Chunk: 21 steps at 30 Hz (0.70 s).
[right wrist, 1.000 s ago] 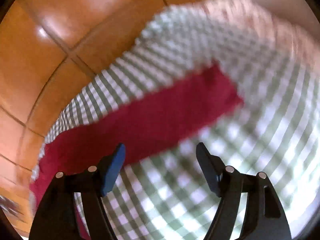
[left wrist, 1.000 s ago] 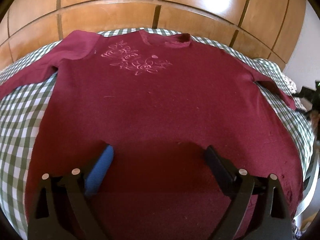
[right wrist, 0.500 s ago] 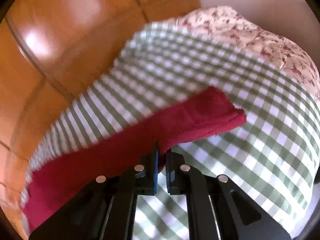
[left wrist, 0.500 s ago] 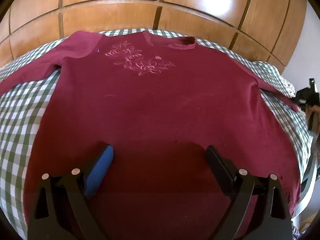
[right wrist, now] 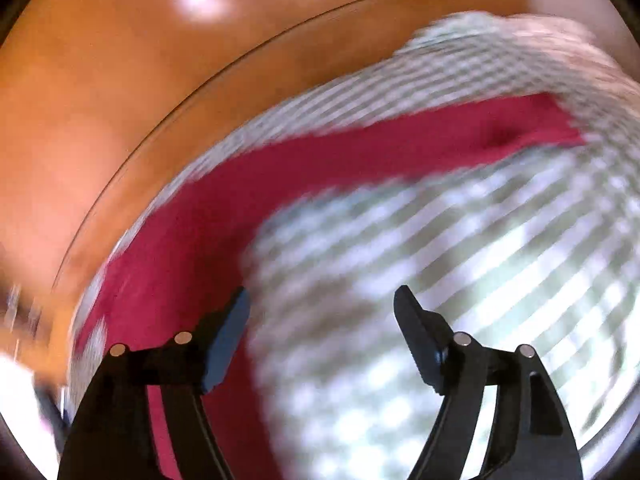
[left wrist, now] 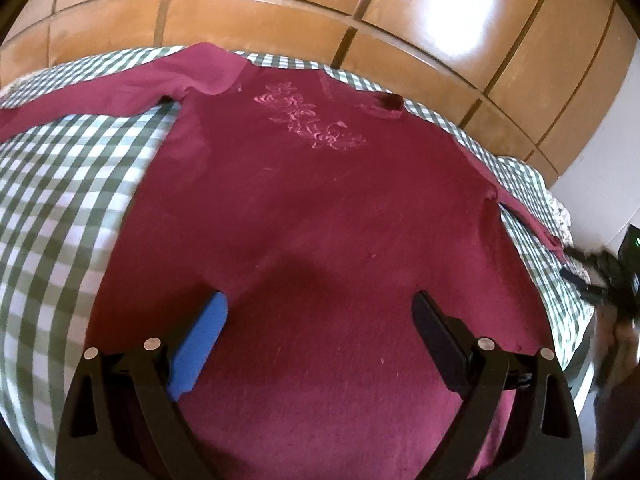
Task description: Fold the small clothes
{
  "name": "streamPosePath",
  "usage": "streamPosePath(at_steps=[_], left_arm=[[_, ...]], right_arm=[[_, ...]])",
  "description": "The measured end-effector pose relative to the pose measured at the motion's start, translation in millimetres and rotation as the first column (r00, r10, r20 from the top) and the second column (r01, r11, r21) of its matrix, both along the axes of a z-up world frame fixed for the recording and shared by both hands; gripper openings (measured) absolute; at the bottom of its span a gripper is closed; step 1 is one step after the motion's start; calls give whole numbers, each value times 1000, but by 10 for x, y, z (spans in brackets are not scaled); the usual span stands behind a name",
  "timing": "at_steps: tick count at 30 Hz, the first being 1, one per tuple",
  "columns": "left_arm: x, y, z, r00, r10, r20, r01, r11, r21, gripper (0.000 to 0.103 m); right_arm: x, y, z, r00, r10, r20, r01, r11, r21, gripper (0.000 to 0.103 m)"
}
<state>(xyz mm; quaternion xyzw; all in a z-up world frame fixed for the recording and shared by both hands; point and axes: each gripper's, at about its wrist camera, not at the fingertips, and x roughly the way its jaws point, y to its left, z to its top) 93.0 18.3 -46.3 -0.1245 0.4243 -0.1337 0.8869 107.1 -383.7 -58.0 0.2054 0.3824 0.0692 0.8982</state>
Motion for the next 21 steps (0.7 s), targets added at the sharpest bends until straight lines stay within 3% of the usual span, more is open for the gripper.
streamPosePath(at_steps=[4, 8, 9, 11, 12, 17, 21], left_arm=[[-42, 36, 31, 1000, 29, -2, -29, 998, 53, 92], [-119, 159, 63, 996, 93, -5, -93, 994, 50, 92], [-151, 189, 64, 994, 108, -5, -107, 993, 55, 92], [-211, 229, 59, 993, 120, -7, -119, 991, 59, 92], [-244, 238, 53, 993, 121, -8, -121, 990, 72, 92], [-375, 239, 44, 995, 102, -16, -99, 986, 134, 92], [-500, 182, -75, 997, 61, -37, -53, 980, 191, 92]], right_arm=[[-203, 628, -247, 974, 202, -100, -214, 968, -134, 61], [-472, 882, -411, 957, 262, -124, -284, 932, -224, 56], [-513, 903, -417, 954, 271, -125, -294, 928, -228, 51], [-554, 912, -402, 953, 281, -118, -301, 927, -226, 18], [-569, 896, -402, 955, 276, -110, -295, 927, -231, 15], [-736, 767, -127, 967, 254, -29, -254, 937, -241, 10], [-764, 629, -314, 967, 221, -127, -249, 928, -277, 7]])
